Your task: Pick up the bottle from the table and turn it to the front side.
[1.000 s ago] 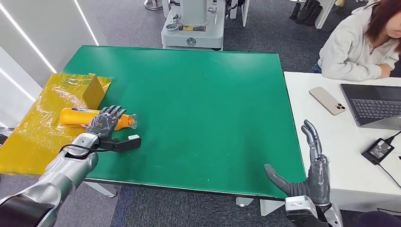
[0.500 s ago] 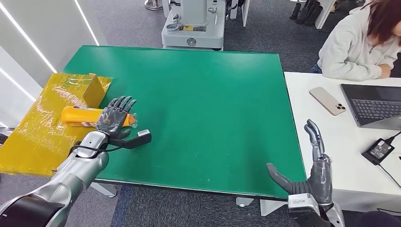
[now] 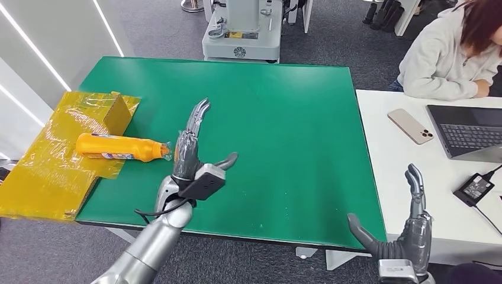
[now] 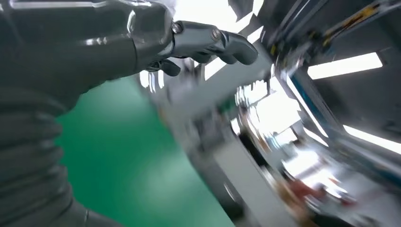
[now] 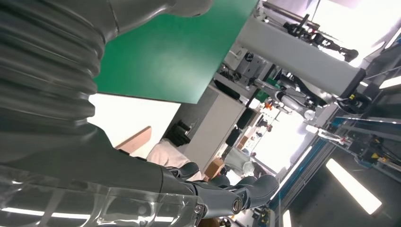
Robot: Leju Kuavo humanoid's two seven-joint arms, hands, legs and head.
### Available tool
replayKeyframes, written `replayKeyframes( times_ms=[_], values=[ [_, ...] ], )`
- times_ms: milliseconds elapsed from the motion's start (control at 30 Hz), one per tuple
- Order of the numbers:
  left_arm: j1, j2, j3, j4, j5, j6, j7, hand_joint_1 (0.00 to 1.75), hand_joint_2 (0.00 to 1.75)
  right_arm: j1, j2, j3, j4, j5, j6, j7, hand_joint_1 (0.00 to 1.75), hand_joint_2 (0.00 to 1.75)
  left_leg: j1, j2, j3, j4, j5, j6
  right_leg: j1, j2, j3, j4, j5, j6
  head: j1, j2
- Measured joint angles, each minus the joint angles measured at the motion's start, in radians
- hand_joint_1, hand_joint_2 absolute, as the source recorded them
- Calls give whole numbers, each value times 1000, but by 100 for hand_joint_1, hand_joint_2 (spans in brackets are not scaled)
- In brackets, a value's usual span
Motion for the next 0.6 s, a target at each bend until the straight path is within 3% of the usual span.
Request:
replayKeyframes(
  times_ms=[100,267,600],
  values=[
    [81,-25,-60,-87,192,-88,-45,0,175,7,11,3,-1,-28,6,-17,0,175,0,0,0,0,0,0,0,0,0,0,0,0,0,0],
    [167,-62,-129,-135,301,-137,-87,0,175,12,31,13,6,-90,16,-39,0,175,0,0,0,-1,0,0,0,0,0,0,0,0,0,0],
    [198,-93,-154,-141,369,-116,-107,0,175,23,61,36,23,-101,-8,-44,0,175,0,0,0,-1,1,0,0,-1,0,0,0,0,0,0]
  ],
)
